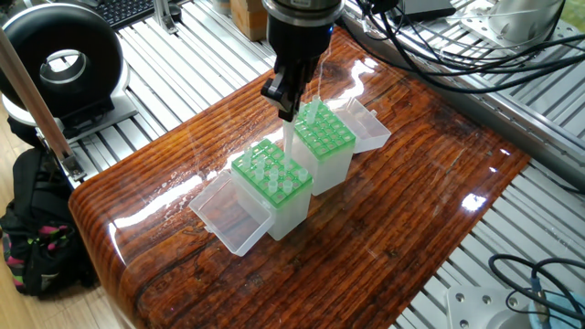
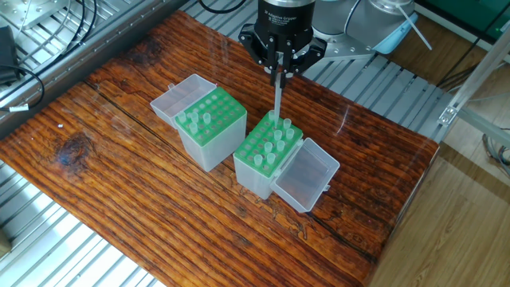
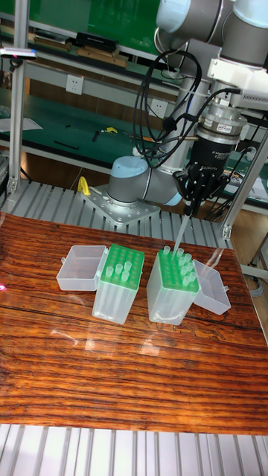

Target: Transfer all large pipette tips from one holder to another

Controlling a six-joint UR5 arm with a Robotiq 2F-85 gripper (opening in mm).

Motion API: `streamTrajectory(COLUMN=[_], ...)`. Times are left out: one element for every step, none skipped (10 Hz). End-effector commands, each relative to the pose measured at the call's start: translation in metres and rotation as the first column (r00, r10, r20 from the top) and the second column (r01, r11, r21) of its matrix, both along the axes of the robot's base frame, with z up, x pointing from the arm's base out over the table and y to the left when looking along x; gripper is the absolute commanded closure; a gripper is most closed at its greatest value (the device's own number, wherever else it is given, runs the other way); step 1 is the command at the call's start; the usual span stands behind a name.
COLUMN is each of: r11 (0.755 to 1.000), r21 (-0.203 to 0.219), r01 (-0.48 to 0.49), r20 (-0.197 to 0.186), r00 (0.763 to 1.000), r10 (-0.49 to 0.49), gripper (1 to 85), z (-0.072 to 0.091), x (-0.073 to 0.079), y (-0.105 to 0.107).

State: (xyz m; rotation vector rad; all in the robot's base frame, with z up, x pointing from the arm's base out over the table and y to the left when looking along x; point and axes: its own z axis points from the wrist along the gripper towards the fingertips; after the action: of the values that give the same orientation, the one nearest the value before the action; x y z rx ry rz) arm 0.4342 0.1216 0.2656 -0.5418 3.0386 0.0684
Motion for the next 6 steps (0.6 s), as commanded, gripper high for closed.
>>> streamTrajectory(r11=[1.0, 1.0, 1.0, 1.0, 1.0, 1.0], r21=[0.018, 0.019, 0.019, 0.02, 0.023, 0.023], r01=[0.002, 0.002, 0.002, -0.004, -0.01, -0.01], r20=[0.0, 0.005, 0.008, 0.01, 0.011, 0.013], r00=[1.0, 1.0, 1.0, 1.0, 1.0, 1.0], r10=[-0.002, -0.002, -0.002, 0.004, 0.01, 0.01], gripper=[80.7, 80.7, 80.7, 80.3, 78.7, 78.3], z=[-0.0028, -0.0044, -0.0058, -0.0069, -0.0078, -0.0088], x=[0.0002, 0.0023, 0.004, 0.0052, 0.0066, 0.008], y=[0.0028, 0.0039, 0.0046, 0.0053, 0.0062, 0.0062])
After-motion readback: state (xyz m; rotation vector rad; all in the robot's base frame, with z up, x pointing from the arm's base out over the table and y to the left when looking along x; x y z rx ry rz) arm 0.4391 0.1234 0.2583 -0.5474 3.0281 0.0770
